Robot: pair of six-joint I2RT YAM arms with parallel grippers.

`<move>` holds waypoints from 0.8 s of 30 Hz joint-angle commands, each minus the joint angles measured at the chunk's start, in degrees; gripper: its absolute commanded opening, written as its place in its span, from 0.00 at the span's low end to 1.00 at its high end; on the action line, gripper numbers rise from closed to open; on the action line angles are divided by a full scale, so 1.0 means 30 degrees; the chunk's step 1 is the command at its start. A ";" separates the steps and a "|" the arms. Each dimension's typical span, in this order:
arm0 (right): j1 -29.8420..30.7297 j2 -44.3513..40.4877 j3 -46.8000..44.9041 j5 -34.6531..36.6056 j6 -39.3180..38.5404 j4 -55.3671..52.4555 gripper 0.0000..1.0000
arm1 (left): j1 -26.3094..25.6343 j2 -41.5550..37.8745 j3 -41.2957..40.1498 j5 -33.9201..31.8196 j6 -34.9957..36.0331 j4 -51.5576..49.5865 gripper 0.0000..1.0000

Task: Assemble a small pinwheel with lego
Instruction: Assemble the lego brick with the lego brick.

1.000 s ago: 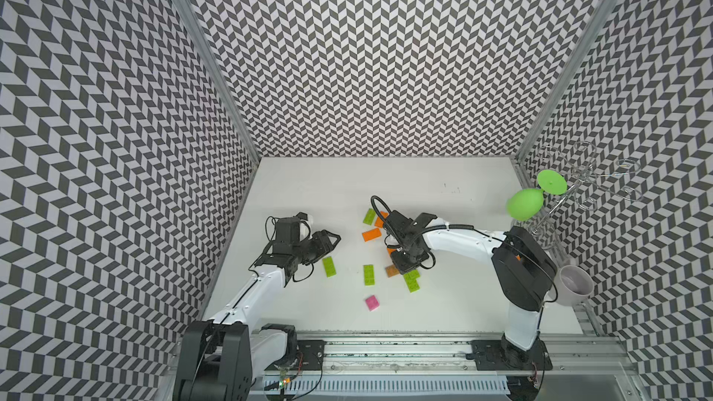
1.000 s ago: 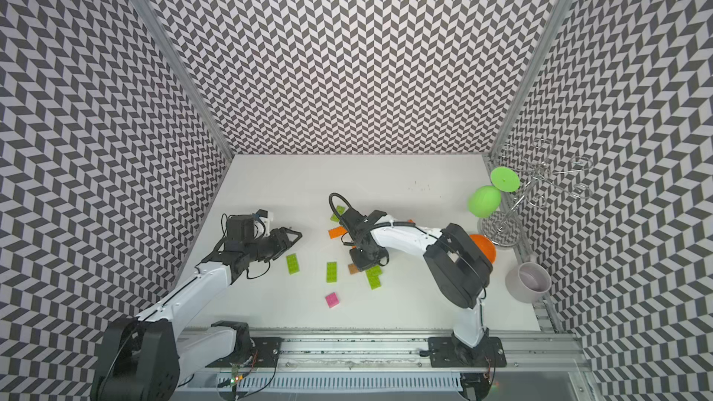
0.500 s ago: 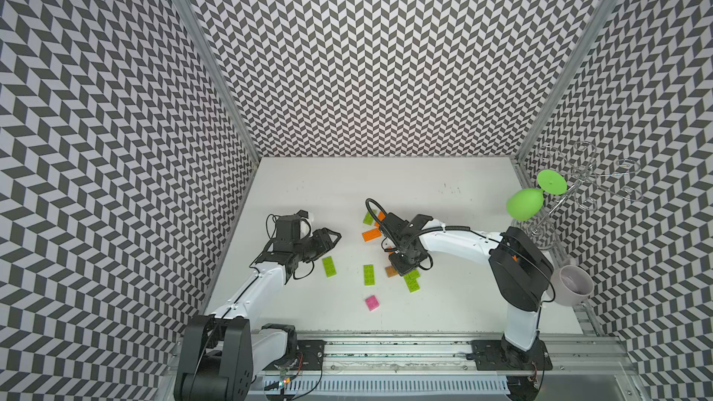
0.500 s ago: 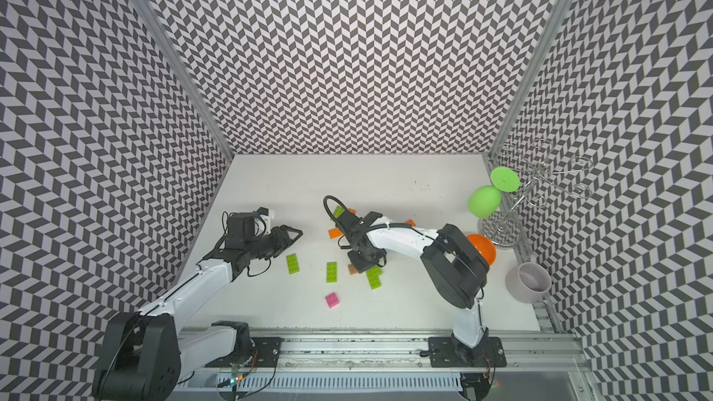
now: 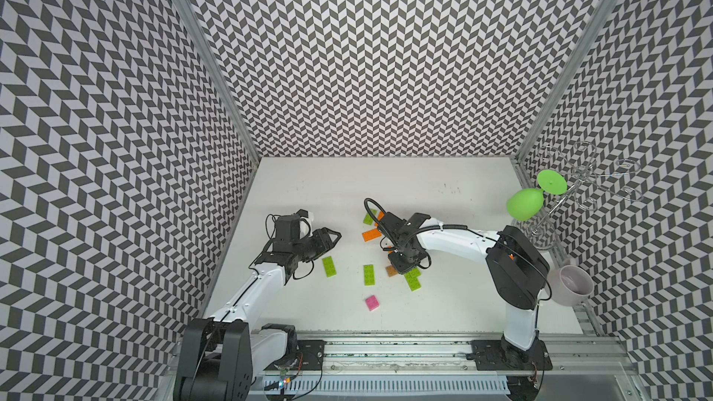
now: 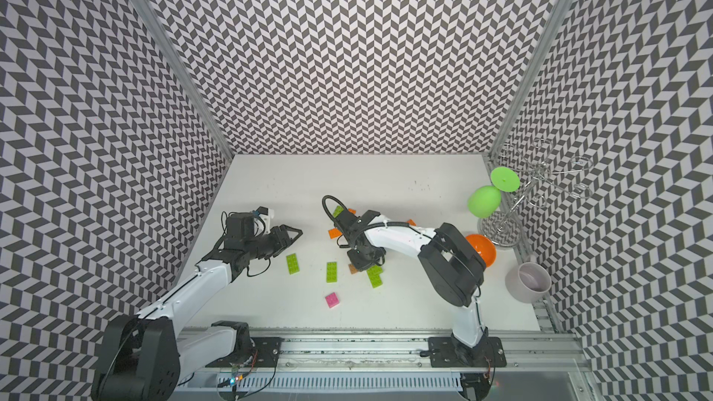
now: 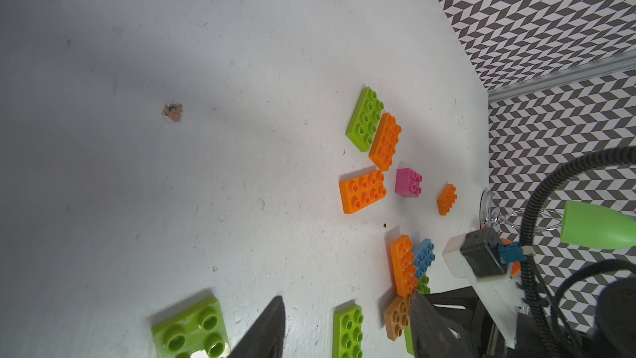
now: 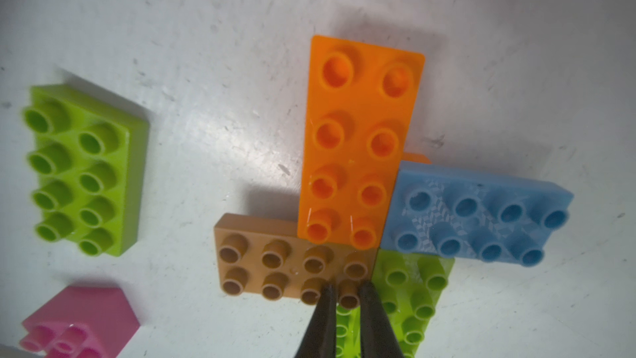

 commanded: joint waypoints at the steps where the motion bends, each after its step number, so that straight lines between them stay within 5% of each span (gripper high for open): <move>1: -0.0050 0.0187 0.0480 0.0366 0.0112 -0.0330 0.17 | 0.0106 -0.0423 0.0424 0.0161 0.0187 -0.0018 0.58; 19: -0.0021 -0.1669 0.0772 0.0391 0.0899 -0.0380 0.17 | -0.0042 -0.0261 0.0356 0.0249 0.0403 0.0181 0.58; 24: 0.1786 -0.2900 -0.0035 -0.0023 0.3100 0.1448 0.19 | 0.0060 0.0011 0.0549 0.0746 0.0515 0.0441 0.58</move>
